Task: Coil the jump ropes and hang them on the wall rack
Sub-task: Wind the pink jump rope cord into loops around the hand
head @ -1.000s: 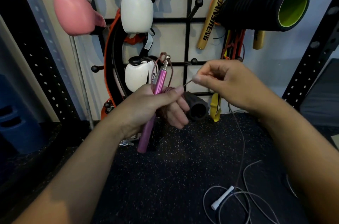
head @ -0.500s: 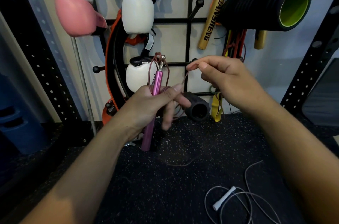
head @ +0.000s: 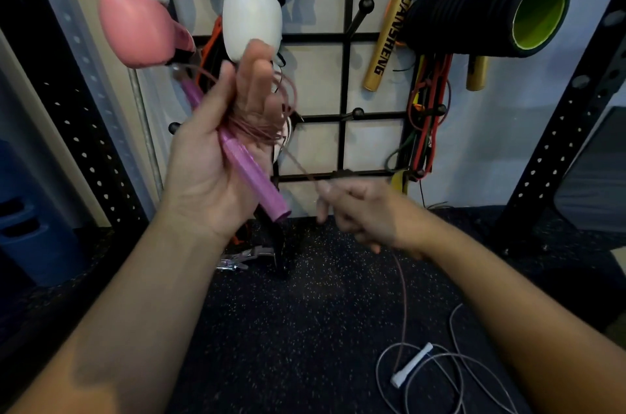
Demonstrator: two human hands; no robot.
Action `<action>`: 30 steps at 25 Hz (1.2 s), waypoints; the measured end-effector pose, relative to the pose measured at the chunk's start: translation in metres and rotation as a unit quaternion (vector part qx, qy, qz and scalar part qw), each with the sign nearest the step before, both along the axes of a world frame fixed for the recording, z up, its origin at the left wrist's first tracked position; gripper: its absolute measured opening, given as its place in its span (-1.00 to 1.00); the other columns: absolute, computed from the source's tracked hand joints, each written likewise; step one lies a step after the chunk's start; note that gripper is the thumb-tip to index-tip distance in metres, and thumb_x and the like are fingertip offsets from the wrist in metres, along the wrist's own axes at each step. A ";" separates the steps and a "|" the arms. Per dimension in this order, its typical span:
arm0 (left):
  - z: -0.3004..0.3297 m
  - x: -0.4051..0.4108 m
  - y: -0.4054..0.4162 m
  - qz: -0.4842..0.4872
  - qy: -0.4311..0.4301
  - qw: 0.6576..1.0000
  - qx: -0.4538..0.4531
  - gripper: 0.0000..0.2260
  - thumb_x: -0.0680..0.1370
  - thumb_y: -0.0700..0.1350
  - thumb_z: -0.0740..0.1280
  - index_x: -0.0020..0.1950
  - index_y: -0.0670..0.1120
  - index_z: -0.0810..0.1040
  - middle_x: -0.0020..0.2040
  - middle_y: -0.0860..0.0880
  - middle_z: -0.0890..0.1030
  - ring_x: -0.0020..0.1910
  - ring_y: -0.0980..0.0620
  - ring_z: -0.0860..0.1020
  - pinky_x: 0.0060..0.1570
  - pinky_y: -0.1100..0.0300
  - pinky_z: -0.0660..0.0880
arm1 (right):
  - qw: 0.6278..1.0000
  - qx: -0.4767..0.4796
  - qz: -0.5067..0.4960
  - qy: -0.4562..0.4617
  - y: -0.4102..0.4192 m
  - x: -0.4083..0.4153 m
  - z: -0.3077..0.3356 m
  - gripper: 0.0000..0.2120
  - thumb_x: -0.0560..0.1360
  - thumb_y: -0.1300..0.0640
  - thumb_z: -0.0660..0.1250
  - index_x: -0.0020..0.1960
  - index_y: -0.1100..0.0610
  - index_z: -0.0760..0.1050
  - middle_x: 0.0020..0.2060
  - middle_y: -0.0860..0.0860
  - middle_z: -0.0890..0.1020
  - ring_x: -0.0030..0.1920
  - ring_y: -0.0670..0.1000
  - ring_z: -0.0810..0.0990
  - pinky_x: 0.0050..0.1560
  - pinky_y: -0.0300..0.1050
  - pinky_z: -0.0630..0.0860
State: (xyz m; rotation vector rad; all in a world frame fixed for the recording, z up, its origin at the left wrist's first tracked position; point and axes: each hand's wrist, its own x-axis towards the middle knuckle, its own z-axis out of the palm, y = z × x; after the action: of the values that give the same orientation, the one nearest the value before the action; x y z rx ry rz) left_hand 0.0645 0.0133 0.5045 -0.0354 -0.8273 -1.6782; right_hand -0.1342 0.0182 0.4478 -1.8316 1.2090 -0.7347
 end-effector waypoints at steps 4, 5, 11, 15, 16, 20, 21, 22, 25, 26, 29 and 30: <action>-0.017 0.005 -0.006 0.332 -0.482 0.804 -0.109 -0.71 0.71 -0.01 0.18 0.12 -0.08 0.67 -0.04 0.11 0.78 -0.02 0.20 0.72 0.12 0.29 0.54 | 0.976 -0.067 0.123 0.169 0.017 0.019 0.029 -0.70 0.73 0.05 0.14 0.28 0.10 0.60 -0.32 -0.17 0.49 -0.38 -0.30 0.52 -0.26 -0.42 0.41; -0.021 0.004 -0.004 0.325 -0.588 0.729 -0.131 -0.68 0.69 0.06 0.19 0.05 -0.04 0.68 -0.14 0.15 0.77 -0.13 0.22 0.71 0.04 0.41 0.50 | 0.967 -0.105 0.113 0.204 0.018 0.016 0.042 -0.73 0.72 0.07 0.18 0.27 0.07 0.61 -0.26 -0.19 0.54 -0.30 -0.35 0.56 -0.19 -0.43 0.46; -0.029 0.005 0.000 0.140 -0.627 0.750 -0.158 -0.57 0.60 0.15 0.30 -0.10 -0.21 0.67 -0.57 0.04 0.45 -0.53 0.05 0.43 -0.33 0.18 0.44 | 0.948 -0.279 -0.118 0.098 0.011 -0.013 0.066 -0.60 0.27 -0.31 0.49 -0.26 0.04 0.64 -0.51 -0.07 0.56 -0.53 -0.15 0.39 -0.47 -0.29 0.36; -0.025 0.004 0.001 0.083 -0.566 0.812 -0.116 -0.66 0.60 0.03 0.30 -0.05 -0.22 0.69 -0.35 -0.11 0.71 -0.38 -0.05 0.68 -0.18 0.19 0.57 | 0.970 -0.232 -0.055 0.046 0.008 -0.015 0.063 -0.83 0.59 -0.03 0.42 -0.05 0.05 0.68 -0.28 0.15 0.67 -0.32 0.26 0.55 -0.30 0.14 0.52; -0.025 0.003 0.002 0.083 -0.561 0.816 -0.113 -0.65 0.59 0.05 0.30 -0.04 -0.22 0.70 -0.33 -0.13 0.72 -0.36 -0.06 0.69 -0.11 0.18 0.57 | 0.968 -0.240 -0.060 0.043 0.007 -0.017 0.064 -0.85 0.60 -0.02 0.40 -0.01 0.03 0.70 -0.20 0.21 0.70 -0.26 0.30 0.57 -0.24 0.17 0.53; -0.031 -0.002 0.003 0.143 -0.545 0.818 -0.118 -0.40 0.56 0.16 0.30 -0.08 -0.45 0.59 -0.63 0.03 0.41 -0.64 0.09 0.37 -0.32 0.20 0.45 | 0.927 -0.314 -0.204 0.022 0.003 -0.016 0.054 -0.63 0.46 -0.26 0.46 -0.22 0.05 0.65 -0.45 0.03 0.59 -0.46 -0.09 0.41 -0.41 -0.14 0.39; -0.032 -0.003 0.003 0.153 -0.541 0.819 -0.117 -0.39 0.57 0.15 0.29 -0.11 -0.48 0.58 -0.62 0.02 0.44 -0.63 0.09 0.39 -0.32 0.20 0.45 | 0.924 -0.318 -0.210 0.034 0.001 -0.016 0.052 -0.62 0.50 -0.26 0.43 -0.22 0.05 0.63 -0.47 -0.01 0.55 -0.46 -0.13 0.39 -0.41 -0.16 0.36; -0.032 -0.005 0.003 0.158 -0.537 0.821 -0.114 -0.42 0.59 0.13 0.29 -0.14 -0.45 0.59 -0.57 0.00 0.52 -0.56 0.09 0.49 -0.25 0.18 0.49 | 0.931 -0.310 -0.188 0.037 0.000 -0.017 0.052 -0.69 0.57 -0.19 0.38 -0.16 0.03 0.64 -0.46 -0.05 0.51 -0.46 -0.17 0.37 -0.38 -0.20 0.34; -0.034 -0.005 0.002 0.152 -0.520 0.835 -0.100 -0.63 0.62 0.05 0.30 -0.12 -0.22 0.68 -0.47 -0.05 0.62 -0.44 0.03 0.63 -0.14 0.13 0.55 | 0.954 -0.279 -0.111 0.006 0.000 -0.023 0.058 -0.81 0.69 0.08 0.28 0.08 0.08 0.67 -0.38 -0.09 0.49 -0.41 -0.18 0.39 -0.33 -0.32 0.34; -0.035 -0.004 0.001 0.146 -0.514 0.840 -0.097 -0.63 0.60 0.08 0.31 -0.14 -0.20 0.69 -0.54 -0.03 0.53 -0.53 0.04 0.54 -0.22 0.13 0.53 | 0.955 -0.278 -0.106 0.004 0.000 -0.025 0.059 -0.80 0.69 0.10 0.28 0.11 0.10 0.67 -0.38 -0.07 0.52 -0.42 -0.17 0.40 -0.35 -0.33 0.35; -0.034 -0.004 0.004 0.128 -0.486 0.860 -0.081 -0.60 0.52 0.15 0.33 -0.27 -0.16 0.66 -0.65 0.03 0.32 -0.68 0.09 0.29 -0.46 0.21 0.41 | 0.951 -0.286 -0.116 0.010 -0.001 -0.026 0.056 -0.81 0.67 0.06 0.32 0.13 0.07 0.69 -0.45 -0.05 0.57 -0.49 -0.16 0.41 -0.42 -0.34 0.34; -0.032 -0.005 0.006 0.124 -0.480 0.865 -0.077 -0.62 0.53 0.13 0.33 -0.28 -0.14 0.66 -0.64 0.02 0.35 -0.68 0.09 0.31 -0.47 0.22 0.41 | 0.949 -0.290 -0.120 0.010 -0.001 -0.025 0.056 -0.82 0.66 0.05 0.32 0.12 0.06 0.68 -0.46 -0.05 0.57 -0.49 -0.16 0.41 -0.41 -0.34 0.34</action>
State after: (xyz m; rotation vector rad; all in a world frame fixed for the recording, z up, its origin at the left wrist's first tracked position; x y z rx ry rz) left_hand 0.0592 0.0190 0.4728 0.8279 -1.6228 -1.3242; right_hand -0.1592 0.0170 0.5037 -2.1788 1.3368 -1.3224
